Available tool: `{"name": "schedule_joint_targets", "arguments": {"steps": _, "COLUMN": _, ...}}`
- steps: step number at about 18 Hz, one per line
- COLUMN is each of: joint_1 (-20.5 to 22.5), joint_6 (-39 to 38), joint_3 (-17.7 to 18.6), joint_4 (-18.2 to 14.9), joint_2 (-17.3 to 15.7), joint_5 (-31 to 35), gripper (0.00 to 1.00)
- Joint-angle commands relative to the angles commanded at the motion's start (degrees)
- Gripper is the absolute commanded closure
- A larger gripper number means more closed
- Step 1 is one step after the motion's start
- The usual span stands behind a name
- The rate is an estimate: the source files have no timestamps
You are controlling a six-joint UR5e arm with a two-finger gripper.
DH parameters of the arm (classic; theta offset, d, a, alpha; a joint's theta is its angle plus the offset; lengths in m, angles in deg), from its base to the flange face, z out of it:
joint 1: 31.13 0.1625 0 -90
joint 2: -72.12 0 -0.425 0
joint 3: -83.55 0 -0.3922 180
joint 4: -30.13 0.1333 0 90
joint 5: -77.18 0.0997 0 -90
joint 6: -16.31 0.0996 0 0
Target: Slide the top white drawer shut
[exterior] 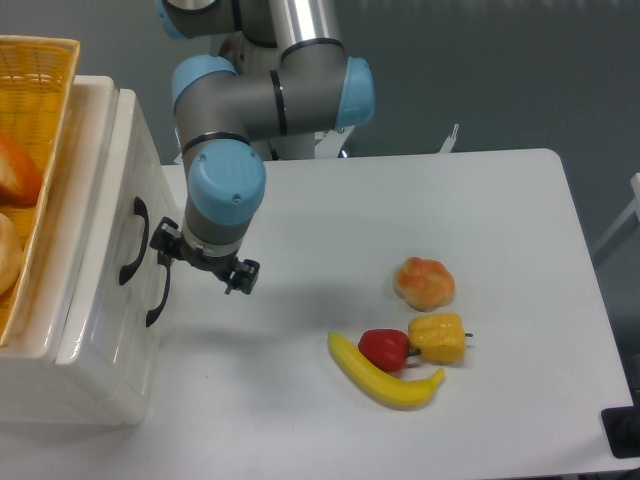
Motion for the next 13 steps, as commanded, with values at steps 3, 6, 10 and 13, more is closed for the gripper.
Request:
{"name": "schedule_joint_targets", "arguments": {"steps": 3, "joint_1": 5.0, "joint_6": 3.7, "joint_3": -0.9, "joint_4": 0.1, "joint_2": -0.4, "joint_5": 0.8, "gripper": 0.0}}
{"name": "schedule_joint_targets", "arguments": {"steps": 6, "joint_1": 8.3, "joint_6": 6.6, "joint_3": -1.4, "joint_4": 0.0, "joint_2": -1.1, "joint_5": 3.8, "gripper": 0.0}}
{"name": "schedule_joint_targets", "arguments": {"steps": 10, "joint_1": 13.4, "joint_6": 11.0, "joint_3": -1.8, "joint_4": -0.3, "joint_2": -2.7, "joint_5": 6.1, "gripper": 0.0}}
{"name": "schedule_joint_targets", "arguments": {"steps": 13, "joint_1": 14.8, "joint_6": 15.2, "joint_3": -2.0, "joint_4": -0.4, "joint_2": -5.1, "joint_5": 8.1, "gripper": 0.0}}
